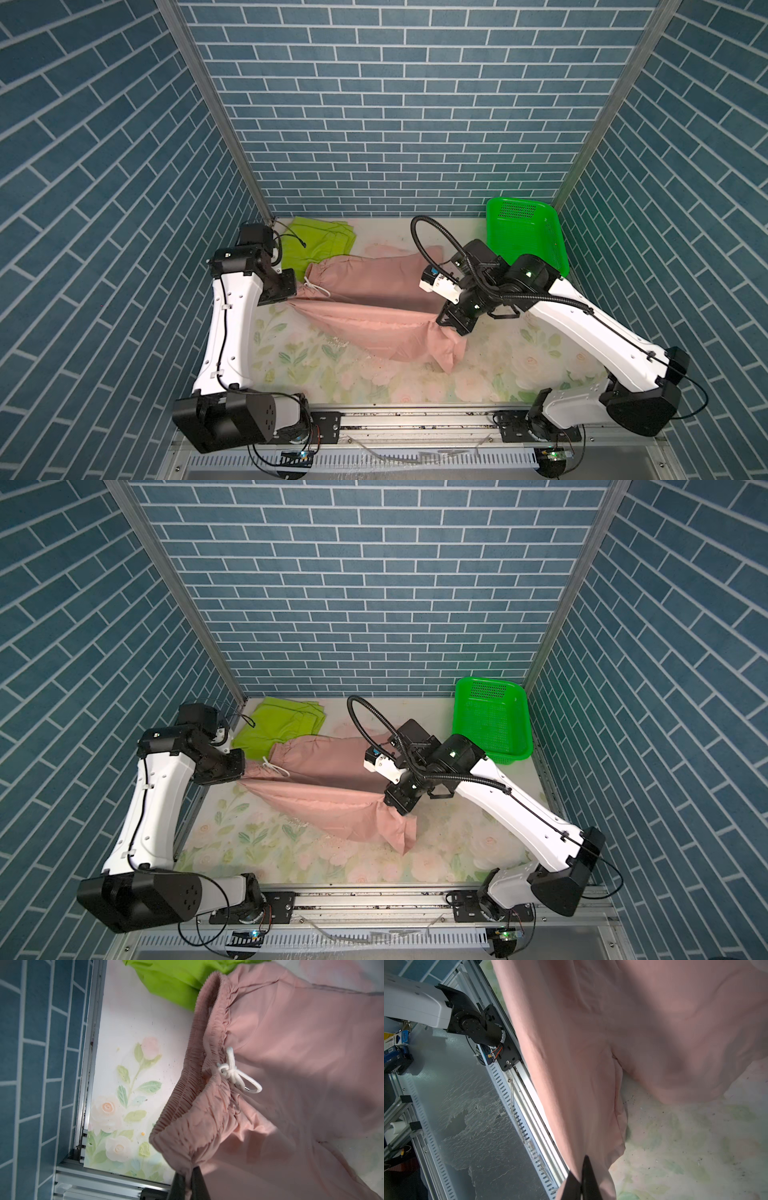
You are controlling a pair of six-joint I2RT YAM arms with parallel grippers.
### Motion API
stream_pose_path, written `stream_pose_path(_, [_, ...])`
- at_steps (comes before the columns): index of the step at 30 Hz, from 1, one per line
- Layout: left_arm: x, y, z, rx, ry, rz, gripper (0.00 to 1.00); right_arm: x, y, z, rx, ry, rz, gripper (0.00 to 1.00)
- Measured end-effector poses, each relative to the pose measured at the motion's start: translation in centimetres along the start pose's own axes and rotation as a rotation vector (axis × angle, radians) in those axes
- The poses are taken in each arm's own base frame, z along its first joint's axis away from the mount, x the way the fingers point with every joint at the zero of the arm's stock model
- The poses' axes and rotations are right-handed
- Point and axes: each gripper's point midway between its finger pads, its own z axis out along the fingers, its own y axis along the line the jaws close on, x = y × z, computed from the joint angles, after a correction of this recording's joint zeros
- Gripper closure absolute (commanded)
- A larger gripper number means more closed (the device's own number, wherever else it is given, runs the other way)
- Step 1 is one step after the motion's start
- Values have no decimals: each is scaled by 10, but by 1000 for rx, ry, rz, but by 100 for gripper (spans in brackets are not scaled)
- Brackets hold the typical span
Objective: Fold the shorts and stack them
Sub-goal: 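Fold the held leg hem with the right gripper over toward the waistband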
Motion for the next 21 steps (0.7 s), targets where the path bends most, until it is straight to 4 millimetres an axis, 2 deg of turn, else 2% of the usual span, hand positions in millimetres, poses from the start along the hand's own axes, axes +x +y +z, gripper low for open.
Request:
stream_pose_path(4, [-31,-4,13,6,5,3,100,-21,-36,7,-20,21,11,100])
stream_pose_path(9, [-57,-13,38,34,60,10,100,-34,-77,17,-56,35,49,100])
stream_pose_path(17, [-97,-28,69,46,85,34,100,-60,-117,22,-76,18,50,100])
stream_pose_path(21, [-108,-32,82,43,93,39,100,-70,-140,28,-72,20,56,100])
